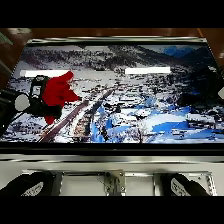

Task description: Fold the shirts.

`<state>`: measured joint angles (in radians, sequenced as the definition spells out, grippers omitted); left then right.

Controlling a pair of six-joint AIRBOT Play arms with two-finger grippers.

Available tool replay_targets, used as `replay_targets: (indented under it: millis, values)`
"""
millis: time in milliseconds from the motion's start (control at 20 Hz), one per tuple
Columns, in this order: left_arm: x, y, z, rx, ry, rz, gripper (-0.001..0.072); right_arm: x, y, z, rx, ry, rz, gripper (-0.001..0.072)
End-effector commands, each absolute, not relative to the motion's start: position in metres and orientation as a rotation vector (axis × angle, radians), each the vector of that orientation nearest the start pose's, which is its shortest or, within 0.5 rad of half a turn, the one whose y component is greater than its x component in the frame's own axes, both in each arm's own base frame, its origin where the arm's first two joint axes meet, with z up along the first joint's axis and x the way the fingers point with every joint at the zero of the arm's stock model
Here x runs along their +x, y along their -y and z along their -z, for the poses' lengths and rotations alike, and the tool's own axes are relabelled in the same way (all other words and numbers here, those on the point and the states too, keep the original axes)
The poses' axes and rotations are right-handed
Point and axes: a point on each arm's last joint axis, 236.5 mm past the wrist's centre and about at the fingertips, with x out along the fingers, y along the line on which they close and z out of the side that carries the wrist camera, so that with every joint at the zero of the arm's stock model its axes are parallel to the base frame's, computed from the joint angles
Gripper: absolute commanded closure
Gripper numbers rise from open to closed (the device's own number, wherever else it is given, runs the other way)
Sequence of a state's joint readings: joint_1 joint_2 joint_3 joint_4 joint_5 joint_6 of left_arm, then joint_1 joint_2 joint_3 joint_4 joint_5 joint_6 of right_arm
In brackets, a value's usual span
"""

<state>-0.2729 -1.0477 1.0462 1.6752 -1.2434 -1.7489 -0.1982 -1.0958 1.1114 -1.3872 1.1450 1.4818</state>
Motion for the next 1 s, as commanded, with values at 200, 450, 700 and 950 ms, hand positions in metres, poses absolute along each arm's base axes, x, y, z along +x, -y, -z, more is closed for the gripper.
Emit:
replay_targets:
  millis: [200, 450, 700, 950]
  values:
    - [0.369, 0.072, -0.056, 0.082, -1.049, 0.083, 0.004, 0.401, 0.007, -0.089, 0.354, -0.941, -0.045, 0.0084]
    - [0.423, 0.01, -0.02, 0.0, -1.135, -0.054, -0.0013, 0.36, -0.003, -0.066, 0.34, -1.141, -0.081, 0.0085]
    - [0.49, -0.025, 0.033, -0.058, -1.223, -0.109, -0.0013, 0.353, -0.004, -0.063, 0.333, -1.177, -0.083, 0.0085]
    - [0.516, -0.009, 0.076, -0.078, -1.323, -0.016, -0.0013, 0.356, -0.001, -0.064, 0.325, -1.16, -0.074, 0.0085]
